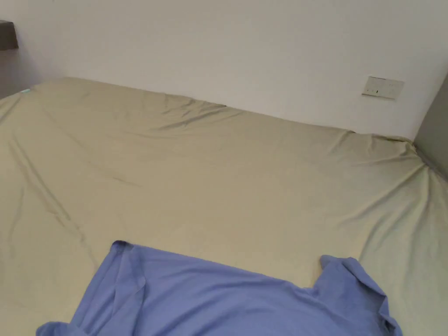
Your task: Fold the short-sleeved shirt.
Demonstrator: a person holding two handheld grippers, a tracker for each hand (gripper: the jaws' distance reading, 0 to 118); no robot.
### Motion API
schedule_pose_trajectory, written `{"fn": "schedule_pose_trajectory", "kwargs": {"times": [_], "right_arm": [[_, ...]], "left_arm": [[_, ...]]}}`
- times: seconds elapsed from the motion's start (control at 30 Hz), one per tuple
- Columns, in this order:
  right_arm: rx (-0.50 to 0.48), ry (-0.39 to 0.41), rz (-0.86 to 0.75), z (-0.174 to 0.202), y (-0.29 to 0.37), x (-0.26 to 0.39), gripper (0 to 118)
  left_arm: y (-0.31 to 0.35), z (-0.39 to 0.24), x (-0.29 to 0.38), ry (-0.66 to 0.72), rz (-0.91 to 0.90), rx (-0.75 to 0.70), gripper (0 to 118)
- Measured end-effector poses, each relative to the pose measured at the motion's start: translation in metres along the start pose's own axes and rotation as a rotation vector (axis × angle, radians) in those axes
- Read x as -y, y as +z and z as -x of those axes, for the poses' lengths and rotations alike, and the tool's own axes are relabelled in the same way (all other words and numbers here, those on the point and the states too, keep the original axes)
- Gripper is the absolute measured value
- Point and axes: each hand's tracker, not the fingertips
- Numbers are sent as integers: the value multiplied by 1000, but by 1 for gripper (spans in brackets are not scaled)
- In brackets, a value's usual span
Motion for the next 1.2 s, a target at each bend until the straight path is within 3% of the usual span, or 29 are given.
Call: {"fn": "schedule_pose_trajectory", "kwargs": {"times": [0.13,0.23,0.47,0.5,0.53,0.57,0.6,0.7,0.83,1.03,1.1,1.17,1.2], "right_arm": [[-144,3,-4,29,-6,-20,1],[-212,2,43,46,-21,-20,1],[-224,59,167,66,-57,-21,2],[-224,61,179,67,-62,-22,2],[-222,63,188,69,-66,-24,2],[-220,68,196,71,-70,-26,2],[-220,73,204,72,-74,-29,2],[-231,99,217,79,-79,-37,2],[-234,152,217,86,-82,-46,2],[-250,246,244,98,-88,-45,2],[-256,260,257,100,-89,-43,2],[-261,263,274,103,-91,-42,2],[-263,261,280,102,-94,-42,2]], "left_arm": [[-15,-13,-24,3,3,120,0],[-49,-26,-44,-26,24,132,0],[-147,-52,-107,-130,58,128,0],[-161,-54,-118,-128,59,129,5],[-174,-55,-128,-128,58,133,19],[-189,-57,-138,-122,49,134,45],[-202,-57,-147,-114,48,131,80],[-244,-56,-171,-54,97,142,92],[-284,-64,-182,-73,129,101,87],[-329,-76,-167,-190,340,82,89],[-325,-79,-159,-237,281,73,88],[-319,-78,-157,-232,275,86,74],[-315,-77,-156,-231,274,88,55]]}}
